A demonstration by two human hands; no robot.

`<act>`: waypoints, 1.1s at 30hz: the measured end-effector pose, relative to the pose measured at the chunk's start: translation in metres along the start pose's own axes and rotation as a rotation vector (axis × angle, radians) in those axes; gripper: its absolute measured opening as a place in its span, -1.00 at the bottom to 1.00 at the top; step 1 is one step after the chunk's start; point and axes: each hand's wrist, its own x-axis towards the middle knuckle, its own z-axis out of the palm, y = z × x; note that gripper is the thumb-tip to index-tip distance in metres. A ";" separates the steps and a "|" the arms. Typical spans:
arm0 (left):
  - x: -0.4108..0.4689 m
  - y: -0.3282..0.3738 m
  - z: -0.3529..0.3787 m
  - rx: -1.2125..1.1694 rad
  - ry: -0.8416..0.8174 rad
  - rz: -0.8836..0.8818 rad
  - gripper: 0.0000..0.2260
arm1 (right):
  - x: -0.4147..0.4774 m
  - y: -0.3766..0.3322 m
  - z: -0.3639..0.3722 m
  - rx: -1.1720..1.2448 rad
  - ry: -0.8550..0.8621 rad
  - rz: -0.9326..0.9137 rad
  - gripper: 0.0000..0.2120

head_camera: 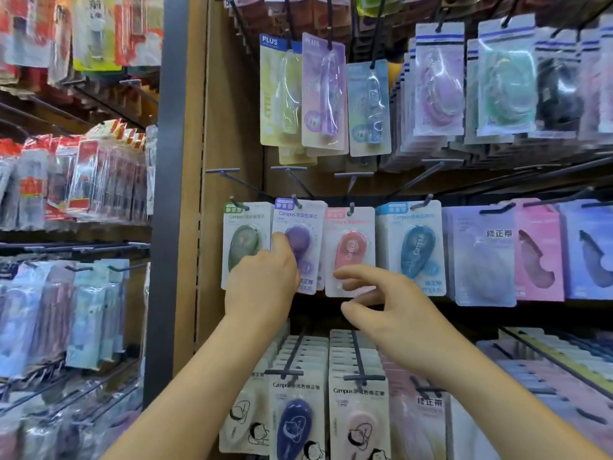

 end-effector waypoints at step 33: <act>-0.371 0.128 -0.059 -0.904 -0.728 0.345 -0.78 | -0.413 0.142 -0.104 0.045 -0.251 0.754 -0.80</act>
